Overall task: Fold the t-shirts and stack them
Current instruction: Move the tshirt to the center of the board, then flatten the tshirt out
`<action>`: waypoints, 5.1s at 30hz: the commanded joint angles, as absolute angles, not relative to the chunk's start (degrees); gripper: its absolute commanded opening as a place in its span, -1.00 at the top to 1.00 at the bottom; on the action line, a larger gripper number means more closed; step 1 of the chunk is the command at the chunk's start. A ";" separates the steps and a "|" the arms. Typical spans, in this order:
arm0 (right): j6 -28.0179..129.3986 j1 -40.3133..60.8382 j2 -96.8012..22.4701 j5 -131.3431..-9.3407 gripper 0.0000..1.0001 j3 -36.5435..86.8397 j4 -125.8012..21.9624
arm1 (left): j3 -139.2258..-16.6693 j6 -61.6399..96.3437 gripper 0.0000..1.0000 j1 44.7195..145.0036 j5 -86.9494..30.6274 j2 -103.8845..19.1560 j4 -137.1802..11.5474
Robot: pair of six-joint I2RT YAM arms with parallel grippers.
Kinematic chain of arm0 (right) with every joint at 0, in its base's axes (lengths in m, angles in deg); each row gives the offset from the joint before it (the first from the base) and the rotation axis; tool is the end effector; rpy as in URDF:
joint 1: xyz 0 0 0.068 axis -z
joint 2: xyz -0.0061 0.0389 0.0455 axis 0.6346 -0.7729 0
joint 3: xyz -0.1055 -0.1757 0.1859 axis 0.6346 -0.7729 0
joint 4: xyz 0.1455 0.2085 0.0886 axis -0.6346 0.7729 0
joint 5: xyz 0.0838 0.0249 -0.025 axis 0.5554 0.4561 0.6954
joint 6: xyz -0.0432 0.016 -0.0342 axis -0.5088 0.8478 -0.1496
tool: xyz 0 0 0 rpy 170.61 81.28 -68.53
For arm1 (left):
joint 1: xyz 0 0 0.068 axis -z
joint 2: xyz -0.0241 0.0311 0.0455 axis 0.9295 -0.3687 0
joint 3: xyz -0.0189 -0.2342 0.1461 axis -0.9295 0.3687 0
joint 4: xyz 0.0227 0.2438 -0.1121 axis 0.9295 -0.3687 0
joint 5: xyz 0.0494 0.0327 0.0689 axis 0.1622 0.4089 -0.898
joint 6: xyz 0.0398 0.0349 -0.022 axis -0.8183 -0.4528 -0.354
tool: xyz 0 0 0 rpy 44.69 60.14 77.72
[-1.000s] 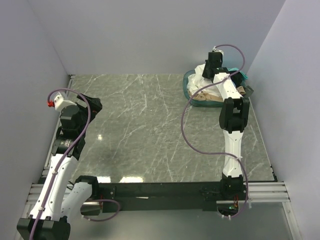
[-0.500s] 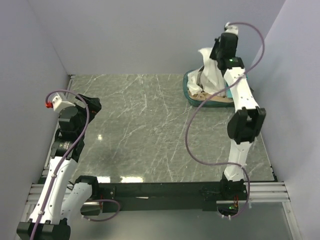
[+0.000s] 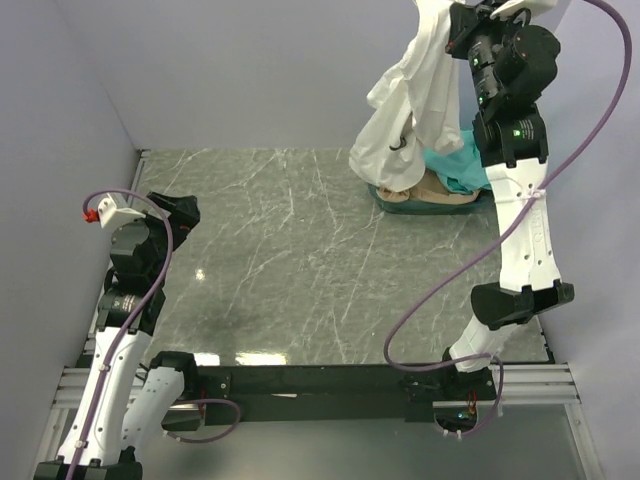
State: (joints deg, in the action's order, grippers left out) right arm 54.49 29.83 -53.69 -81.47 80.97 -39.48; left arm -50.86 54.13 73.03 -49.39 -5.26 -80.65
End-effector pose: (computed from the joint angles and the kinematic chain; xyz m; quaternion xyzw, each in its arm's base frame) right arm 0.3352 0.0539 0.6108 0.0303 0.5672 0.1271 0.8132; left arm 0.1665 -0.0045 0.3514 -0.3492 0.6737 -0.2114 0.6160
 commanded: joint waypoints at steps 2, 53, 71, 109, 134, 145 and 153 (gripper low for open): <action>51.28 23.95 -49.96 -78.69 1.00 85.39 -43.38 | -51.04 54.99 -0.99 72.67 -46.80 -4.66 -79.51; 62.42 17.50 -21.89 -82.29 -0.75 -5.06 -42.23 | -38.82 61.05 -0.80 87.08 -38.70 -36.47 -83.99; 53.37 16.54 -43.00 -78.25 -0.56 5.32 -42.50 | -42.78 61.06 0.99 90.07 -45.03 -40.00 -82.94; 51.87 16.01 -0.92 -76.68 1.00 26.67 -35.64 | -77.04 50.33 0.99 90.07 -59.27 -5.11 -76.96; 50.47 16.88 -11.26 -83.94 1.00 31.97 -38.88 | -75.76 47.96 0.61 89.98 -86.50 -12.97 -82.33; 56.89 22.87 -47.83 -77.89 -0.75 32.30 -40.48 | -83.51 55.08 -0.99 69.24 -58.48 -53.86 -94.60; 58.28 20.85 -39.25 -78.60 -0.80 22.48 -41.80 | -71.21 54.72 -0.99 69.24 -48.74 -47.92 -89.02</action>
